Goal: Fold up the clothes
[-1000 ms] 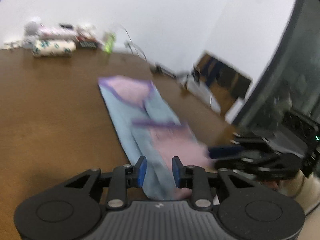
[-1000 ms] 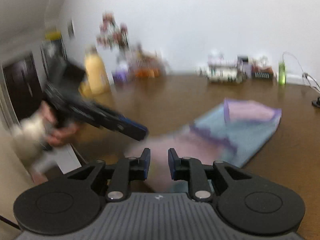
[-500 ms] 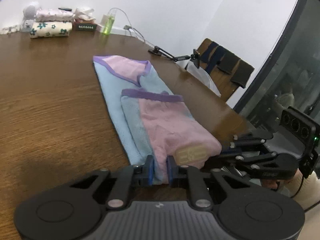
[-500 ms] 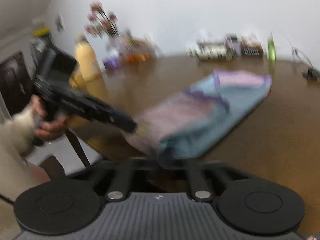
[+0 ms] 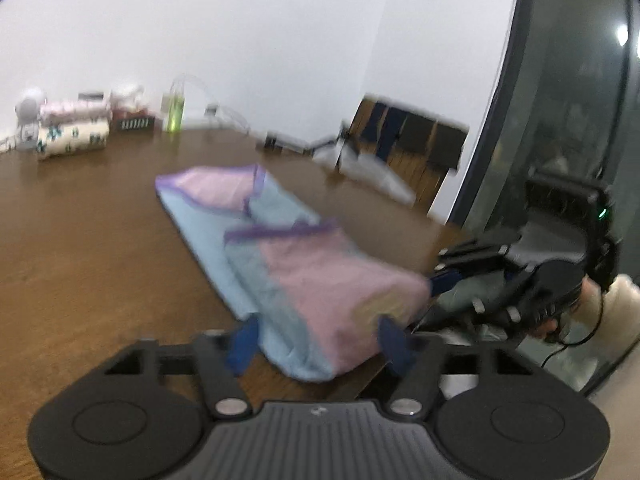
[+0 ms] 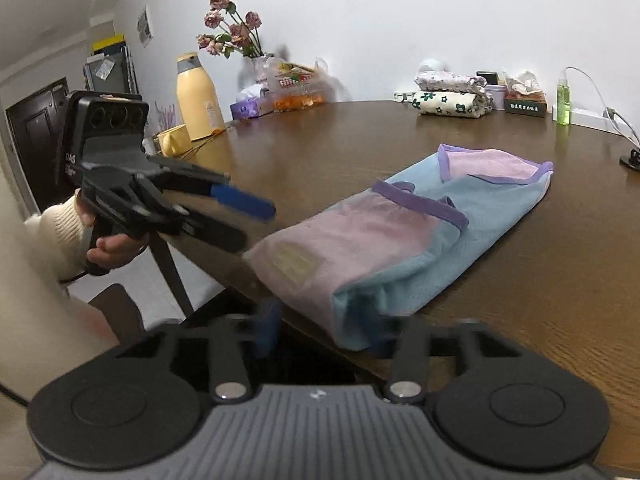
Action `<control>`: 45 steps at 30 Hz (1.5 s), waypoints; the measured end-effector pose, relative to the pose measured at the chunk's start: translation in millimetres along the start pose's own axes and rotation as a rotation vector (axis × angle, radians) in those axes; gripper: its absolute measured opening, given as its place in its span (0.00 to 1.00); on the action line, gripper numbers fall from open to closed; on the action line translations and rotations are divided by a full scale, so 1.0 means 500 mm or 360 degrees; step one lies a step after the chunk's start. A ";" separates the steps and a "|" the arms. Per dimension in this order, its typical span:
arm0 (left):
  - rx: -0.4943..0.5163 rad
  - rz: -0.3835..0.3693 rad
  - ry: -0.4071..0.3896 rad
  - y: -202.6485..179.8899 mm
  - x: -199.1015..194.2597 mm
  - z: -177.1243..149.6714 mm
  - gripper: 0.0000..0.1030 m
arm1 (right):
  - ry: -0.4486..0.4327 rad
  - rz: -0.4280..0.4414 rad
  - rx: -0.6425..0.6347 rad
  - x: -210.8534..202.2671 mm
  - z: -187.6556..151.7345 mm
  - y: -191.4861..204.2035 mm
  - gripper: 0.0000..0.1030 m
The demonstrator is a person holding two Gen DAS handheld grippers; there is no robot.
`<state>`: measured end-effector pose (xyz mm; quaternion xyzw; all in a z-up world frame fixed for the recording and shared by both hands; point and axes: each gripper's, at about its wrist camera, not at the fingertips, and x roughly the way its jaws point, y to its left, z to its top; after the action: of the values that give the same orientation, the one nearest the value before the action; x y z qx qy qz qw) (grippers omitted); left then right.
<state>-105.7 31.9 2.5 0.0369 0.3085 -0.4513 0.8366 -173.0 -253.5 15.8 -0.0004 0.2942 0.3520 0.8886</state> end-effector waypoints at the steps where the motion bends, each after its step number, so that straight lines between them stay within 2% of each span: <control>1: 0.0003 0.0004 0.0022 0.002 0.008 -0.005 0.33 | -0.0007 -0.0010 0.0018 0.002 -0.002 -0.005 0.12; 4: 0.0033 0.0019 0.0023 -0.001 0.009 -0.022 0.33 | -0.0008 0.0001 0.0024 -0.004 -0.006 -0.009 0.05; 6: 0.0054 0.0014 0.0019 -0.007 0.003 -0.030 0.32 | 0.0017 0.0047 0.0064 -0.006 -0.006 -0.014 0.04; 8: 0.0076 -0.0006 0.0033 -0.012 0.003 -0.032 0.11 | 0.0017 0.0086 0.0113 -0.006 -0.001 -0.022 0.04; 9: 0.0007 -0.0046 0.0053 -0.003 0.003 -0.021 0.05 | 0.0004 0.0119 0.0147 -0.008 0.003 -0.027 0.04; 11: -0.0125 -0.0117 0.0069 0.016 -0.001 0.005 0.05 | -0.0047 0.0184 0.0207 -0.020 0.019 -0.040 0.04; 14: -0.0253 -0.0223 0.0035 0.052 -0.014 0.078 0.05 | -0.0114 0.0255 0.0344 -0.037 0.072 -0.088 0.03; 17: -0.0267 -0.0211 -0.0009 0.084 0.010 0.173 0.05 | -0.0136 0.0278 0.0504 -0.026 0.136 -0.161 0.03; 19: -0.0238 -0.0112 0.0014 0.110 0.056 0.215 0.05 | -0.0113 0.0241 0.0608 0.000 0.176 -0.215 0.03; 22: -0.0210 0.0052 0.0062 0.151 0.133 0.267 0.05 | -0.0002 0.0003 0.0615 0.065 0.217 -0.273 0.06; 23: -0.0228 0.0084 0.0100 0.166 0.160 0.269 0.06 | 0.0040 -0.0089 0.0605 0.088 0.229 -0.290 0.09; 24: -0.0247 0.0117 0.0137 0.180 0.188 0.271 0.12 | 0.0075 -0.0175 0.0585 0.112 0.236 -0.305 0.09; 25: -0.0328 0.0164 0.0162 0.199 0.212 0.268 0.24 | 0.0104 -0.0241 0.0568 0.134 0.235 -0.314 0.11; 27: -0.0461 0.0227 0.0198 0.230 0.239 0.263 0.35 | 0.0136 -0.0328 0.0552 0.157 0.229 -0.323 0.15; 28: -0.0512 0.0244 0.0210 0.241 0.242 0.260 0.35 | 0.0094 -0.0351 0.0517 0.143 0.227 -0.316 0.19; 31: -0.0526 0.0176 0.0104 0.243 0.181 0.254 0.41 | 0.0027 -0.0368 0.0444 0.122 0.225 -0.298 0.21; 33: -0.0484 0.0137 0.0074 0.214 0.171 0.251 0.38 | 0.0025 -0.0343 0.0417 0.121 0.227 -0.288 0.21; 34: -0.0463 0.0119 0.0060 0.200 0.166 0.250 0.31 | 0.0024 -0.0331 0.0403 0.121 0.228 -0.282 0.20; 36: -0.0356 0.0189 0.0184 0.175 0.214 0.241 0.16 | 0.0022 -0.0307 0.0376 0.120 0.229 -0.272 0.20; 37: -0.0302 0.0224 0.0246 0.163 0.238 0.236 0.17 | 0.0021 -0.0295 0.0363 0.120 0.230 -0.267 0.20; 40: -0.0371 0.0301 0.0201 0.177 0.234 0.250 0.21 | 0.0017 -0.0258 0.0322 0.119 0.233 -0.251 0.21; 41: -0.0379 0.0347 0.0173 0.187 0.231 0.267 0.23 | 0.0016 -0.0246 0.0308 0.119 0.234 -0.245 0.28; 42: -0.0388 0.0394 0.0145 0.198 0.228 0.283 0.35 | 0.0002 -0.0269 0.0295 0.117 0.243 -0.251 0.35; 43: -0.0396 0.0440 0.0117 0.208 0.225 0.299 0.42 | -0.0027 -0.0333 0.0281 0.112 0.263 -0.270 0.46; 44: -0.0404 0.0487 0.0089 0.218 0.221 0.316 0.52 | -0.0056 -0.0397 0.0268 0.108 0.282 -0.289 0.46; 45: -0.0412 0.0533 0.0061 0.229 0.218 0.332 0.56 | -0.0045 -0.0466 0.0272 0.118 0.298 -0.316 0.46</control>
<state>107.3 -37.1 51.7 -0.0115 0.3692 -0.2617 0.8917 37.8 -304.5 75.3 0.0373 0.3074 0.1925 0.9312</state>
